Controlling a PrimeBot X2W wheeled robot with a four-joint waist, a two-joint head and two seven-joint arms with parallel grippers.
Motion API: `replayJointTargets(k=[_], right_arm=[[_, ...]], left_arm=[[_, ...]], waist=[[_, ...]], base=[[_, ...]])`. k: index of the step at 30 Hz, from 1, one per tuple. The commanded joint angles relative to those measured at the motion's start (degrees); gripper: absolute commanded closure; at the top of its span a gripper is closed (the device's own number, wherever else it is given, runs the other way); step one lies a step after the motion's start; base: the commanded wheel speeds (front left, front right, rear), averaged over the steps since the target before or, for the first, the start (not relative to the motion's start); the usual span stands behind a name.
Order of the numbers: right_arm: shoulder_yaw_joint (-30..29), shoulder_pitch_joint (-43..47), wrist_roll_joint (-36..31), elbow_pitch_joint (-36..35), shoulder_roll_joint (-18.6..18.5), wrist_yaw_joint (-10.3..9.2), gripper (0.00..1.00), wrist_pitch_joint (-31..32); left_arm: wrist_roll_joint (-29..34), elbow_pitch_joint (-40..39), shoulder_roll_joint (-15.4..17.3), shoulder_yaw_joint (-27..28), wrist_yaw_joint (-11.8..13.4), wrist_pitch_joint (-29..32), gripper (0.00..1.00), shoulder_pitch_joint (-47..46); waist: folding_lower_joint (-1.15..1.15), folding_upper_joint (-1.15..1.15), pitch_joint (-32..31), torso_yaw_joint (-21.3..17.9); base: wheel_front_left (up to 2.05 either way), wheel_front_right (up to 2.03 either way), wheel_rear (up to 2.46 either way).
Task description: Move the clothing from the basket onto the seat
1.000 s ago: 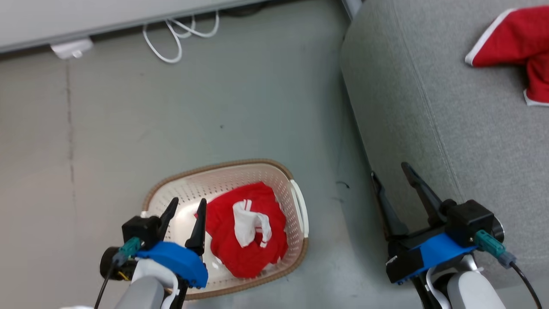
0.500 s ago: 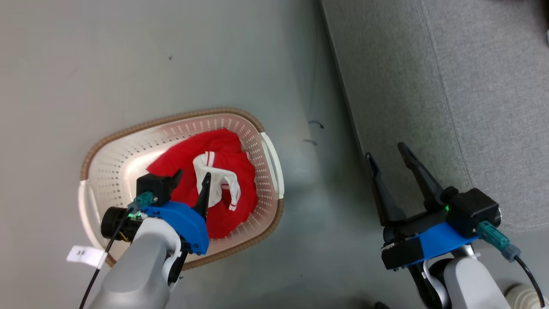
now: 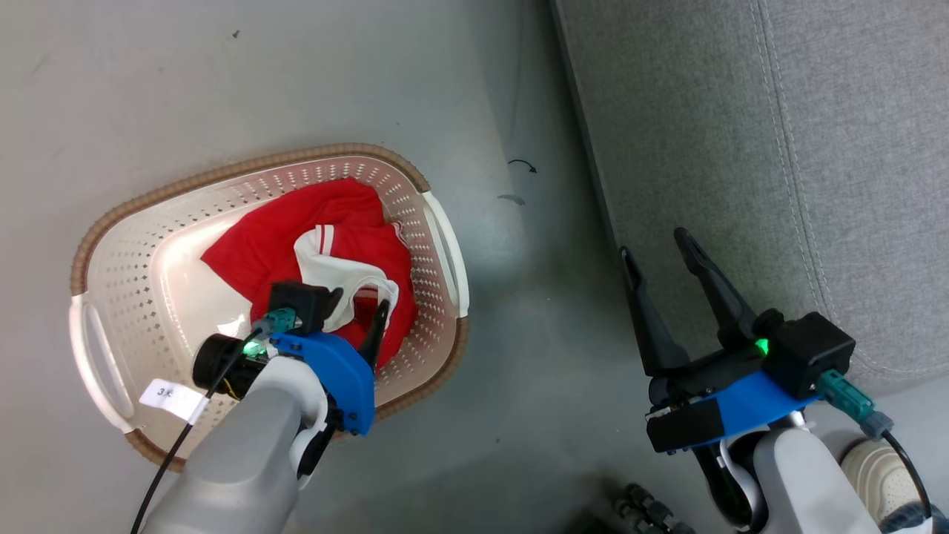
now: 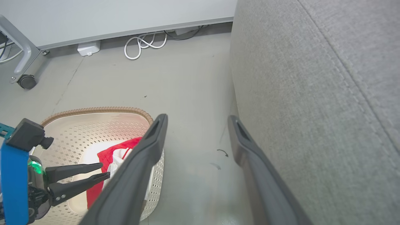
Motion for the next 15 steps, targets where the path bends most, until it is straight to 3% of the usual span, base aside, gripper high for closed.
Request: replayJointTargets(k=[1,9,15], right_arm=[[0.15,-1.00,0.60,0.31,0.03,0.03,0.00,-0.54],[0.92,-1.78,1.82,1.80,0.03,0.03,0.00,-1.44],[1.47,-2.28,2.56,2.12,0.04,0.03,0.00,-1.96]], left_arm=[[-0.74,-0.27,0.41,-1.00,-0.08,0.54,0.00,-0.77],[-3.84,-0.47,2.19,-9.34,-0.08,4.13,0.00,-2.15],[-5.80,1.92,2.22,-11.26,-0.08,3.19,0.00,-3.81]], waist=[[-0.01,0.00,0.28,-0.28],[-0.01,0.00,0.75,-1.06],[-0.01,0.00,1.68,-1.71]], base=[[0.00,0.00,0.00],[0.00,0.00,0.00],[0.00,0.00,0.00]])
